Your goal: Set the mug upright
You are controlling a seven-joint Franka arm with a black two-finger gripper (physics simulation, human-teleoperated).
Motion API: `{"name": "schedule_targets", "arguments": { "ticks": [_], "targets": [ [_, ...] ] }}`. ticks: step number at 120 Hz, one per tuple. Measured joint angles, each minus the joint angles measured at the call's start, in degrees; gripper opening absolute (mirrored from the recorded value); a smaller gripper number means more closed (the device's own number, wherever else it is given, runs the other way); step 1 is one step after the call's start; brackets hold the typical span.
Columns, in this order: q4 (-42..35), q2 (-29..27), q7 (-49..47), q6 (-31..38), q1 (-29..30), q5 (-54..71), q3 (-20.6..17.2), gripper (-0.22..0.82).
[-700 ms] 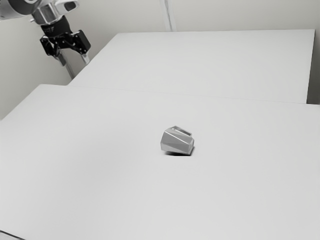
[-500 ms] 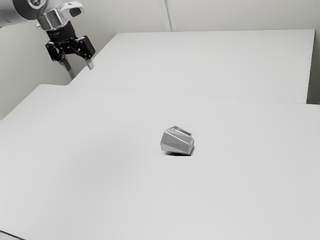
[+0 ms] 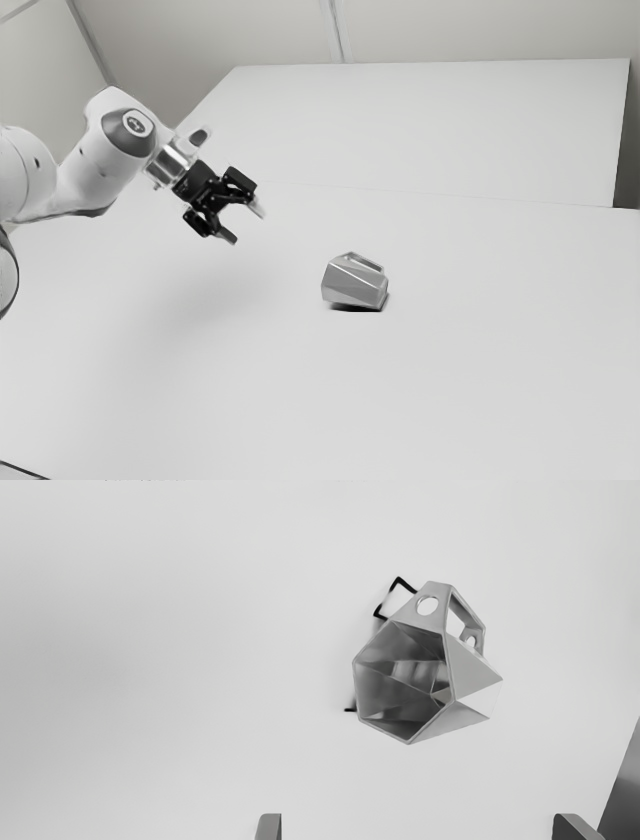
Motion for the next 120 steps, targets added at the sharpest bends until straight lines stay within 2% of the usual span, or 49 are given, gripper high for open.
{"name": "schedule_targets", "arguments": {
  "ticks": [18, 41, 74, 112, 116, 120],
  "targets": [
    [-4.45, 4.78, 9.80, 4.08, 0.02, -16.68, 0.01, 0.59],
    [-7.22, 7.56, 21.84, 3.18, -1.78, -29.91, -0.12, 0.59],
    [-10.52, 9.02, 35.40, 0.59, -5.69, -38.20, -0.94, 0.59],
    [-10.45, 9.92, 45.00, 0.70, -7.66, -43.26, -2.91, 0.59],
    [-10.41, 9.85, 45.74, 0.79, -7.70, -43.49, -2.98, 0.57],
    [-10.40, 9.75, 46.44, 0.97, -7.72, -43.66, -3.02, 0.50]
  ]
}}
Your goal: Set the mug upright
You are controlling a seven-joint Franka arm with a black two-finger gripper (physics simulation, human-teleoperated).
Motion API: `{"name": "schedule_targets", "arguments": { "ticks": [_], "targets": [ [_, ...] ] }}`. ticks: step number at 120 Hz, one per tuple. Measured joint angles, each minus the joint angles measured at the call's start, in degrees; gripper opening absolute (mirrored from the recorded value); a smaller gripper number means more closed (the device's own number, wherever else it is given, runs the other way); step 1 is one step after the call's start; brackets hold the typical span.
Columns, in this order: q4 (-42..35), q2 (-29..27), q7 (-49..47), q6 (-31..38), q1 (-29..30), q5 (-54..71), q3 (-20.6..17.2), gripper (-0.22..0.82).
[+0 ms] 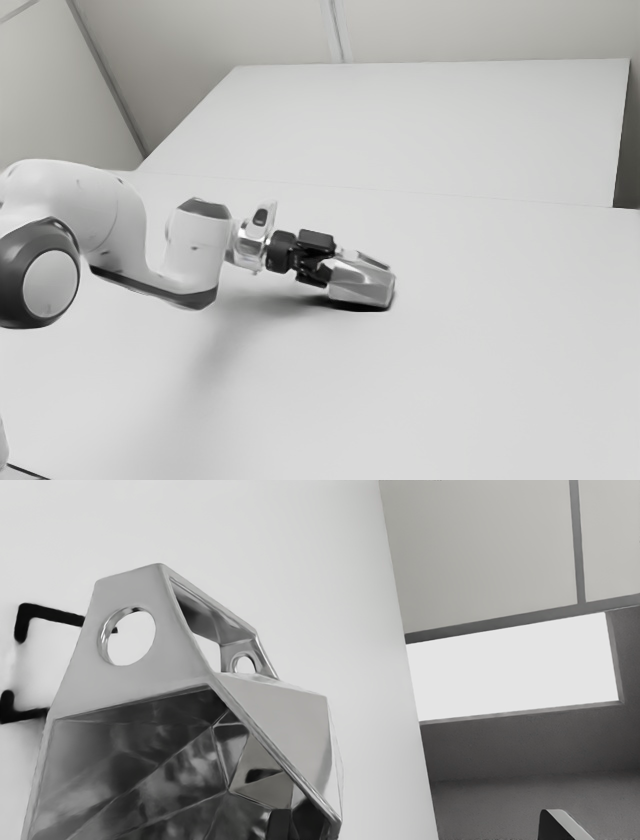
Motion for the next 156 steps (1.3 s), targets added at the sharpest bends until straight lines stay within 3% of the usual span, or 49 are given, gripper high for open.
{"name": "schedule_targets", "arguments": {
  "ticks": [20, 42, 72, 94, 116, 147, 156],
  "targets": [
    [-0.06, -0.30, 2.83, 0.60, -0.01, -0.48, -0.02, 0.09],
    [-0.07, -0.57, 4.85, 0.94, -0.02, -0.67, 0.03, -0.09],
    [1.80, -3.84, 6.42, 2.78, -0.16, 2.63, -0.03, -0.15],
    [10.36, -8.85, 1.90, 4.89, -0.41, 27.52, -0.48, -0.17],
    [14.75, -9.08, -6.63, 6.15, -0.51, 55.35, -1.54, -0.18],
    [14.96, -9.14, -18.94, 10.67, -0.58, 68.73, -1.92, -0.18],
    [9.92, -13.22, -23.04, 12.90, -1.72, 71.87, -1.96, -0.18]
  ]
}}
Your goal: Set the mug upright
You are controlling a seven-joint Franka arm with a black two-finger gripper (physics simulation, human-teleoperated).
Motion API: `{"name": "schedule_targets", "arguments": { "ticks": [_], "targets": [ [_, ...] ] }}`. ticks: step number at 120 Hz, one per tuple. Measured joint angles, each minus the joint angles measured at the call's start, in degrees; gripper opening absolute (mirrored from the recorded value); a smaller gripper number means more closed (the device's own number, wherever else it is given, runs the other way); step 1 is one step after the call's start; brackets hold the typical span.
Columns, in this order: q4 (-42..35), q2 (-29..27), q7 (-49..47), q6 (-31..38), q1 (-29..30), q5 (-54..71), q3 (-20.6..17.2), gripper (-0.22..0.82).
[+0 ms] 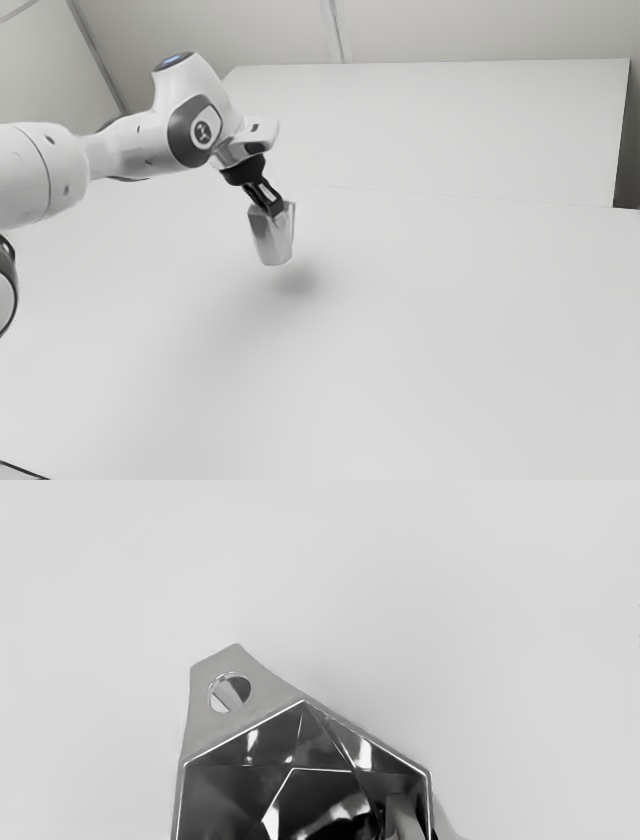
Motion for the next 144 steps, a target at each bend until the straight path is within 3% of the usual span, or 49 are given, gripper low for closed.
{"name": "schedule_targets", "arguments": {
  "ticks": [23, 61, 87, 124, 144],
  "targets": [
    [-23.42, -16.37, -11.56, 12.12, -1.03, 8.34, -2.01, -0.18],
    [-41.37, -27.45, -29.89, 27.00, -0.54, 11.27, -6.48, -0.18],
    [-45.01, -28.09, -39.09, 30.36, -0.24, 11.40, -6.95, -0.18],
    [-45.20, -24.02, -47.68, 31.93, -0.12, 10.85, -7.05, -0.18],
    [-45.17, -23.88, -50.57, 32.17, -0.14, 10.56, -7.01, 0.19]
  ]
}}
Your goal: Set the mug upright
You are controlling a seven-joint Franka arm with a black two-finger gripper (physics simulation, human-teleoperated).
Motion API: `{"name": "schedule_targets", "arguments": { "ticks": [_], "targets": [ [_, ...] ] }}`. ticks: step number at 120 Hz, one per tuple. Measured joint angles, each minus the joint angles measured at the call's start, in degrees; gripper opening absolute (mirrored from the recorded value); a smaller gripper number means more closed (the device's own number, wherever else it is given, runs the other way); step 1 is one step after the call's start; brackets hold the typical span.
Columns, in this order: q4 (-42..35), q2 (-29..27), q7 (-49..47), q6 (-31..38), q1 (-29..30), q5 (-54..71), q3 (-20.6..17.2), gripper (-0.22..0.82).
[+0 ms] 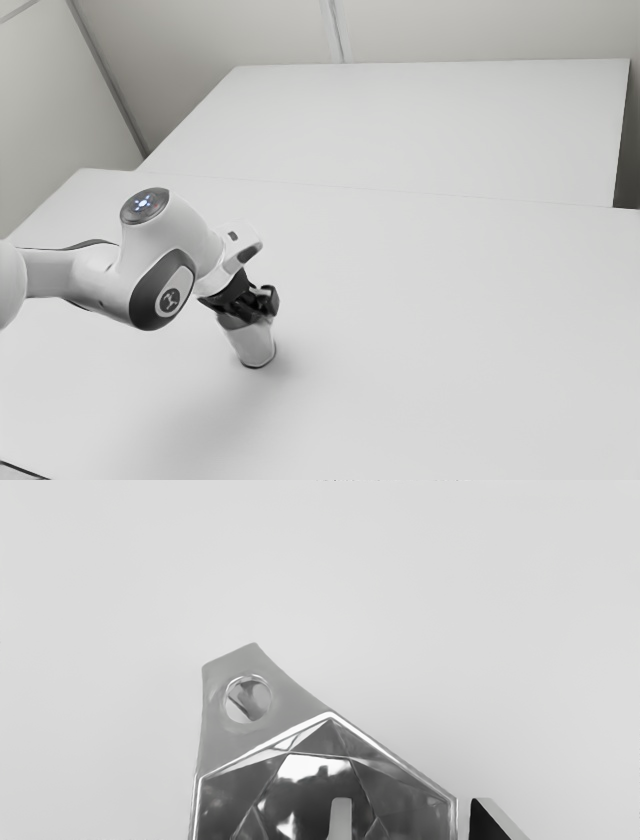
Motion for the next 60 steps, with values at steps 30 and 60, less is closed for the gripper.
{"name": "schedule_targets", "arguments": {
  "ticks": [30, 60],
  "targets": [
    [10.55, -1.17, -2.48, -7.20, -0.34, 0.61, 0.44, 0.47],
    [52.36, 5.64, -2.81, -43.60, 2.31, 0.68, 0.14, 0.55]
  ]
}}
